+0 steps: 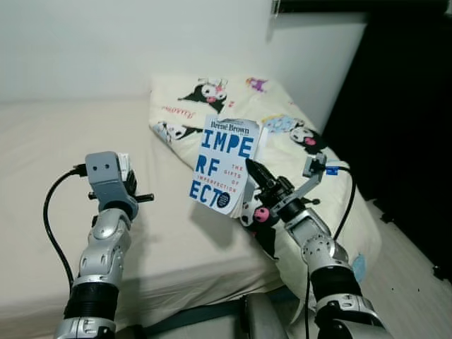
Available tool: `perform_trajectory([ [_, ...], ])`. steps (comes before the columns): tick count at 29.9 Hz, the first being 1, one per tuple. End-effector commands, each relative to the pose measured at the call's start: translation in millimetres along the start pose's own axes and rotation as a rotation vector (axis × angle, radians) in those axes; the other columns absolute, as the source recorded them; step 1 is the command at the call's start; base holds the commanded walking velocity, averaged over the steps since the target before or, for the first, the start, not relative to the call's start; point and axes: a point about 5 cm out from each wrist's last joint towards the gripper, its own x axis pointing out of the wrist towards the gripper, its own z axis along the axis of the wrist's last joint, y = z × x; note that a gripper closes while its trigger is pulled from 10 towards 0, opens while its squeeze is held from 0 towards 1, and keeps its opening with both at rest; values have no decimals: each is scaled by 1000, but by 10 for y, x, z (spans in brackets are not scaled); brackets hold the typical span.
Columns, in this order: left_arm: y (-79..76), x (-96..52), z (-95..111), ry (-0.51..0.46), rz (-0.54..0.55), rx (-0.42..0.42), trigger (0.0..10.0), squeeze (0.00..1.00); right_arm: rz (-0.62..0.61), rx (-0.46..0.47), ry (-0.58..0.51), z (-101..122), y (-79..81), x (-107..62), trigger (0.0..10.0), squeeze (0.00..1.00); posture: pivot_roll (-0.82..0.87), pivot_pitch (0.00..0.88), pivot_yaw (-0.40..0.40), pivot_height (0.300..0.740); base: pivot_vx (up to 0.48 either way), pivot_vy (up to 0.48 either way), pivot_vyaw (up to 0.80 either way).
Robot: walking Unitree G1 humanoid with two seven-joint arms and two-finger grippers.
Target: Clean up the room
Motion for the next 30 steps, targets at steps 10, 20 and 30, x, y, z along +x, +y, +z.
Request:
perform_trajectory([
  [10,-60,-13,-135,46,-21,29,10000,0,10,-22,-13,22,30,0,0,0,-91,0,-34,607,-115,0,0],
  [20,-89,-32,-219,71,-30,24,10000,0,8,-30,-5,11,33,21,0,0,-85,0,-36,642,-142,0,0],
  [30,-110,-30,-278,87,-34,50,10000,0,6,-36,0,-9,36,26,0,0,-86,0,-35,682,-144,0,0],
])
